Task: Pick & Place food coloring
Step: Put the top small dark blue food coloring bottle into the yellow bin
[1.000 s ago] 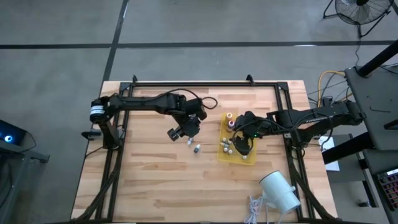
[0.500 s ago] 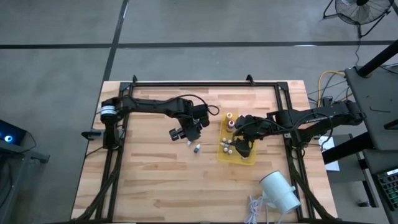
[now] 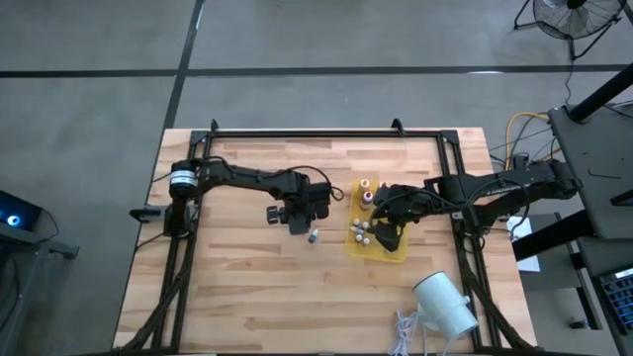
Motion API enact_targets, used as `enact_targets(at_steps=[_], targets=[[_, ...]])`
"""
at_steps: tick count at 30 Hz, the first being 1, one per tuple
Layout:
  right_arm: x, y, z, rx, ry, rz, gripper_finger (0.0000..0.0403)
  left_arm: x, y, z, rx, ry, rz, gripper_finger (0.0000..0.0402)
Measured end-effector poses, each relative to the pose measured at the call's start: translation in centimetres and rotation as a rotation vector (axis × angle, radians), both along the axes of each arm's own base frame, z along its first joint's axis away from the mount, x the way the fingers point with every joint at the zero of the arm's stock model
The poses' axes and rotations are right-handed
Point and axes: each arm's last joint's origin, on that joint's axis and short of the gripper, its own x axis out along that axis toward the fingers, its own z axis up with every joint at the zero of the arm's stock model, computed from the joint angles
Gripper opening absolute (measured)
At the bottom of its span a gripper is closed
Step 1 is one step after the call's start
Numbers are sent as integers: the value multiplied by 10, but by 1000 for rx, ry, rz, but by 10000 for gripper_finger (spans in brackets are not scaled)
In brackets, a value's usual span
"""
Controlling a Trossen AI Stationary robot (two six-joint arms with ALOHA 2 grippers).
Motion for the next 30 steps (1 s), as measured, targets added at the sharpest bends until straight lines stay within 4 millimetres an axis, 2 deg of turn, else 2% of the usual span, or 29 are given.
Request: enact_targets(at_steps=[9,30], targets=[[-1,0,-1,-3,16,0,228,7,-5,-4,18,-86,-27,178],[-2,0,-1,-5,20,-1,226,7,-5,-7,14,-80,-1,178]])
